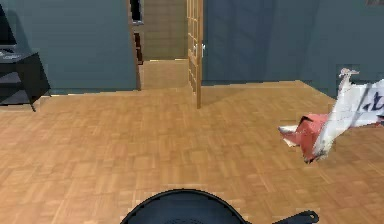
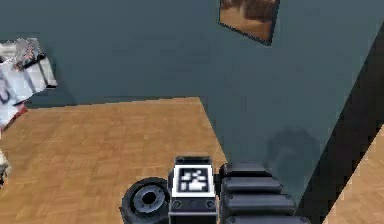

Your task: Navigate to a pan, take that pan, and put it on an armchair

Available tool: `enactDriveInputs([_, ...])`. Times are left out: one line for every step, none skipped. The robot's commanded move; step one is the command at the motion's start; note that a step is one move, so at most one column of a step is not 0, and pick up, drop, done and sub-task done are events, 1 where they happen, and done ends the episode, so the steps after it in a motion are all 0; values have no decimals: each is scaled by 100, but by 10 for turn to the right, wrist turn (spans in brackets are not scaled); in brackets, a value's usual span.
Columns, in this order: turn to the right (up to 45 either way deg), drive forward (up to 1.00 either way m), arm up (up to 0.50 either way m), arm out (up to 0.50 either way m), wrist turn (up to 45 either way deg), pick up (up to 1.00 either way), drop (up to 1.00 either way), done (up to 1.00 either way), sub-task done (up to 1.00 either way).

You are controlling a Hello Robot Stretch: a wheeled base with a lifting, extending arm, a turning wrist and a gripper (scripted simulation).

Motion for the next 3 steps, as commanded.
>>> enactDriveInputs([-90,0,0,0,0,0,0,0,0])
enactDriveInputs([0,100,0,0,0,0,0,0,0])
enactDriveInputs([0,100,0,0,0,0,0,0,0])
